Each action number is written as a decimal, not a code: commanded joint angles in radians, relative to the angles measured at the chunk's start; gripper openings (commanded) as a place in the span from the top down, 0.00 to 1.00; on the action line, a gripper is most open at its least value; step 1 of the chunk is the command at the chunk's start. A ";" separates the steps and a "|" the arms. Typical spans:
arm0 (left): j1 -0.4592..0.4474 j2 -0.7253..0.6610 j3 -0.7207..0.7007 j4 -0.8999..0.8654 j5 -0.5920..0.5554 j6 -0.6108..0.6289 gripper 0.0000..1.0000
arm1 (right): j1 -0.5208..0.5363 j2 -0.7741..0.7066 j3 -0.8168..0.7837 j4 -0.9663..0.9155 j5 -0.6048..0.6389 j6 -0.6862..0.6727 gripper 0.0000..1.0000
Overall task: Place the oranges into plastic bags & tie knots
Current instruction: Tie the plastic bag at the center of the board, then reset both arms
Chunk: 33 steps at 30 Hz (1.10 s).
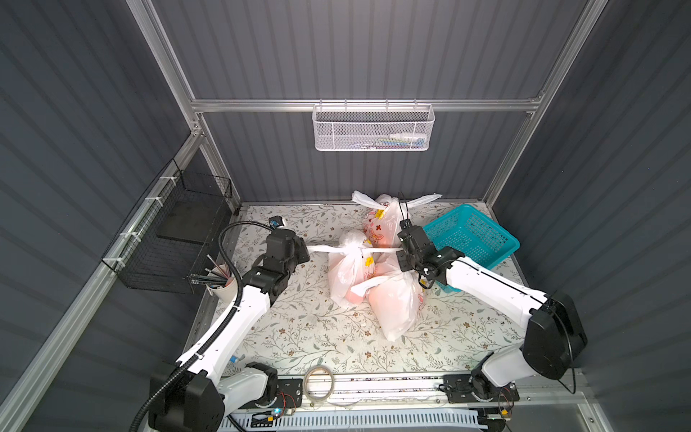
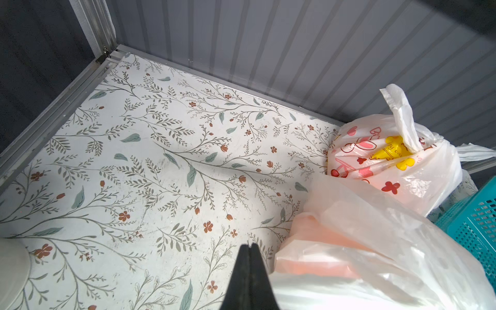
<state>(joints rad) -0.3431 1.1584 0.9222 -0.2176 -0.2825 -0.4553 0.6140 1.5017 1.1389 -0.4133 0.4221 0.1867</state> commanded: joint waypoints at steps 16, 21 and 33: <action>0.055 -0.057 0.024 0.071 -0.004 0.069 0.33 | -0.140 -0.239 -0.037 -0.001 -0.311 -0.064 0.25; 0.055 -0.103 0.035 0.048 -0.158 0.141 0.14 | -0.247 -0.370 -0.077 0.019 -0.351 -0.117 0.07; 0.081 -0.100 -0.203 0.396 -0.442 0.368 0.00 | -0.704 -0.534 -0.502 0.578 -0.486 -0.004 0.01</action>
<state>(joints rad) -0.2764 1.0271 0.7433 0.0639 -0.6456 -0.1719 -0.0166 0.9440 0.6907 -0.0303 0.0124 0.1230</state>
